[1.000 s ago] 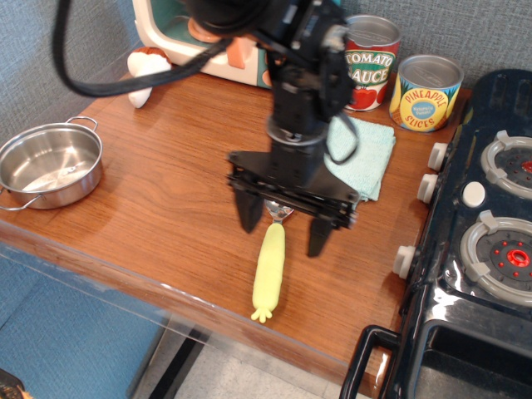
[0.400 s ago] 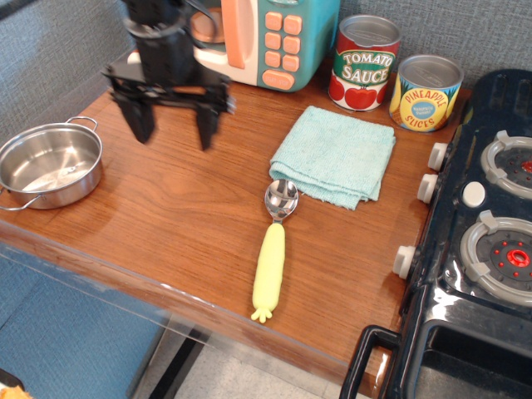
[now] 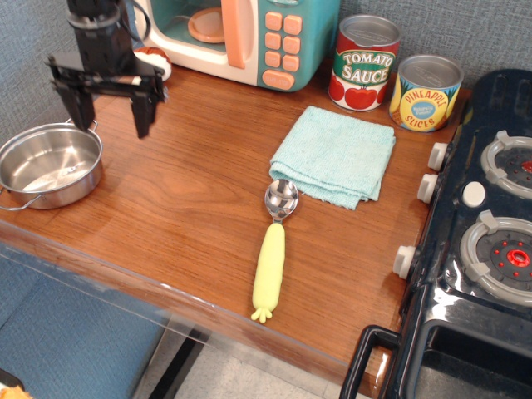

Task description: Move the pot onto the towel.

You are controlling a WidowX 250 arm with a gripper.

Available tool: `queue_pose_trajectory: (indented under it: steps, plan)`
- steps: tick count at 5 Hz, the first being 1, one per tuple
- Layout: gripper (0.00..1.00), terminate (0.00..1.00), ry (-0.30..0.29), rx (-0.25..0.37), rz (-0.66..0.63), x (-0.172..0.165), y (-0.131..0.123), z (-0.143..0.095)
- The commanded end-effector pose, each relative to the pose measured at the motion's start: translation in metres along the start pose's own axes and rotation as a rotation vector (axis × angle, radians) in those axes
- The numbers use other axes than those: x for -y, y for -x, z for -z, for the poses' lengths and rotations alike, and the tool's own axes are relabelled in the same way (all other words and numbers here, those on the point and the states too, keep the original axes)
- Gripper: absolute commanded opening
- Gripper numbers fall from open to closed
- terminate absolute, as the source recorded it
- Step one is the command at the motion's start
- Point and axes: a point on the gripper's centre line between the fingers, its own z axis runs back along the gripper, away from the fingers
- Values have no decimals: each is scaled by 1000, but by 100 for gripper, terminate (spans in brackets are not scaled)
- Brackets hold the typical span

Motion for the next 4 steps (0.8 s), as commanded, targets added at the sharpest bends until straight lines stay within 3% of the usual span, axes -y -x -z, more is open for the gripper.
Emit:
queue_pose_trajectory:
  steps: [1, 3, 4]
  plan:
    - [100, 0, -71, -11, -28, -8, 7, 11]
    - [100, 0, -87, -42, -77, -8, 9, 23]
    - [0, 0, -101, -57, -98, -6, 10, 24]
